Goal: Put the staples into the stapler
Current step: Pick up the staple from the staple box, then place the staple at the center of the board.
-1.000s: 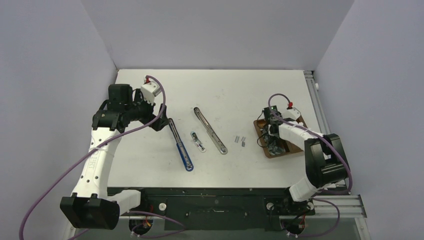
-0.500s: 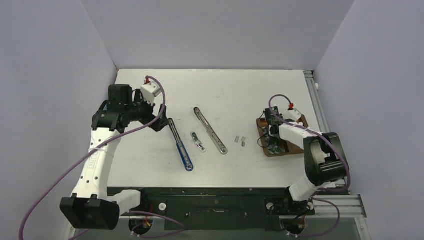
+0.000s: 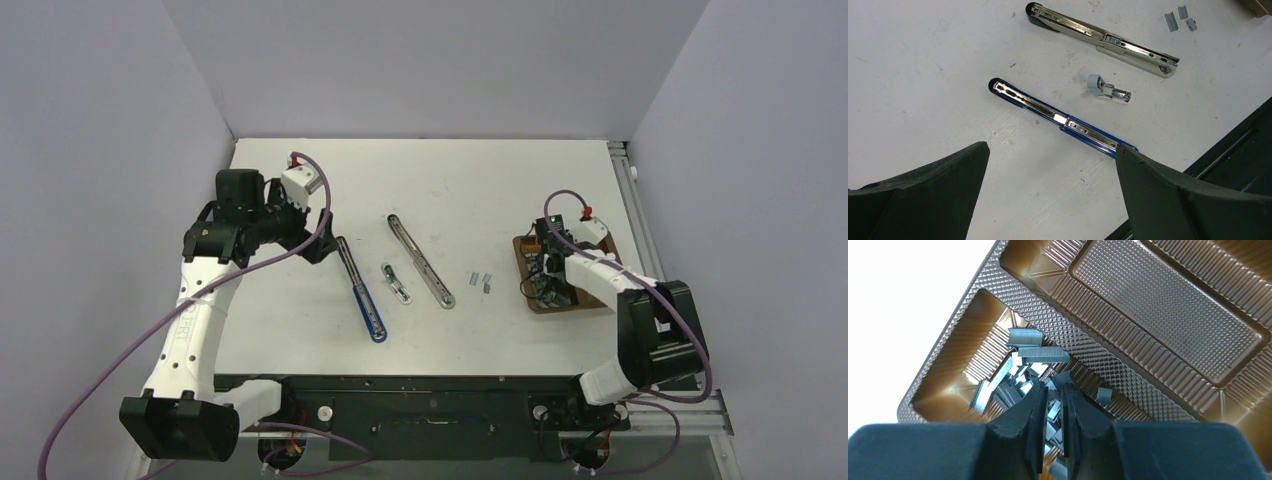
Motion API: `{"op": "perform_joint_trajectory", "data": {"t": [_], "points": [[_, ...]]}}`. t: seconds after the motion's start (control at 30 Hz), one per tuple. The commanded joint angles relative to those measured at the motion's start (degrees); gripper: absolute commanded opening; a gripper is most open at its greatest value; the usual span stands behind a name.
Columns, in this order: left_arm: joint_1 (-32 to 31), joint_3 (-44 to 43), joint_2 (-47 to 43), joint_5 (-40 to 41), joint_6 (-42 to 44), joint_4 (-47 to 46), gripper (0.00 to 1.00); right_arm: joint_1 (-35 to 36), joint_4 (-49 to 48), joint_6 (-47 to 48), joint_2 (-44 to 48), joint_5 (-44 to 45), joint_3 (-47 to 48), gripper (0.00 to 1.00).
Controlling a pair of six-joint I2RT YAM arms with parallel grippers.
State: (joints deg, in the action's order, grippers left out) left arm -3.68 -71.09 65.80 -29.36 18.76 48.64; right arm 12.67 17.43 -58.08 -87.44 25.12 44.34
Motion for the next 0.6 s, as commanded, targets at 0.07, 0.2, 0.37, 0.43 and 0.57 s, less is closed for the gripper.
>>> {"op": "perform_joint_trajectory", "data": {"t": [0.07, 0.2, 0.37, 0.43, 0.57], "points": [[0.26, -1.73, -0.93, -1.30, 0.24, -0.90, 0.96, 1.28, 2.93, 2.19, 8.26, 0.15, 0.03, 0.09], [0.26, -2.00, -0.78, -1.42, 0.09, -0.92, 0.96, 5.98, 5.29, 2.80, 11.19, 0.47, 0.82, 0.09], [0.30, -1.91, -0.88, -1.17, -0.04, -0.98, 0.96, 14.17, 7.12, 3.52, 10.94, 0.11, 2.76, 0.09], [0.27, -1.84, -0.93, -1.05, -0.17, -1.13, 0.96, 16.78, 7.24, 3.74, 10.07, -0.15, 3.83, 0.09], [0.29, -1.84, -0.87, -0.98, -0.45, -1.35, 0.96, 21.36, 7.32, 4.20, 6.64, 0.36, 6.79, 0.09]]}}
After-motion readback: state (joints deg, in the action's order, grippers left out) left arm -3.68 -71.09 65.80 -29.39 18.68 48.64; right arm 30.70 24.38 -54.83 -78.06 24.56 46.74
